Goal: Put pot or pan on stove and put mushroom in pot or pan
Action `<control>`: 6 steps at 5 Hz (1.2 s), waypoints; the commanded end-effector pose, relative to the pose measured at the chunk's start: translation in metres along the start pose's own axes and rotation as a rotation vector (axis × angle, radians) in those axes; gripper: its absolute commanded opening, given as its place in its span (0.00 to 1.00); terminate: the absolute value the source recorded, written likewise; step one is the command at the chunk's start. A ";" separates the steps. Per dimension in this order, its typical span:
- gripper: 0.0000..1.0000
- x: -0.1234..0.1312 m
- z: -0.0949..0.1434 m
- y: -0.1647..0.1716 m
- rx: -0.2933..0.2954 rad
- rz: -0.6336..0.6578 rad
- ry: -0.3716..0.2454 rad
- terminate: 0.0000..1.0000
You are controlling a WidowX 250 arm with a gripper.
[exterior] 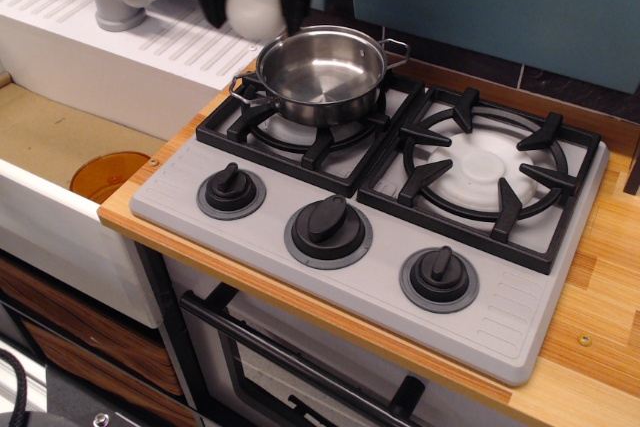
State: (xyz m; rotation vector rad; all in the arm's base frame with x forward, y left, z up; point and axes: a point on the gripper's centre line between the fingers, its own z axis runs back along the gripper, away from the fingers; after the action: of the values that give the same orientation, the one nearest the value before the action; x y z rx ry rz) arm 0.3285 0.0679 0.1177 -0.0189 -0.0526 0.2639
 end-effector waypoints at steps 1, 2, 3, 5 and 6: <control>0.00 0.023 0.007 -0.023 -0.042 -0.007 -0.077 0.00; 0.00 0.024 0.003 -0.027 -0.057 -0.014 -0.083 0.00; 1.00 0.022 0.003 -0.026 -0.059 -0.026 -0.089 0.00; 1.00 0.017 0.008 -0.025 -0.050 -0.022 -0.086 0.00; 1.00 0.011 0.020 -0.021 -0.012 -0.014 -0.070 0.00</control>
State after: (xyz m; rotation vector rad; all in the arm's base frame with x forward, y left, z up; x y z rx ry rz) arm 0.3334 0.0510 0.1064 -0.0255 -0.0164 0.2561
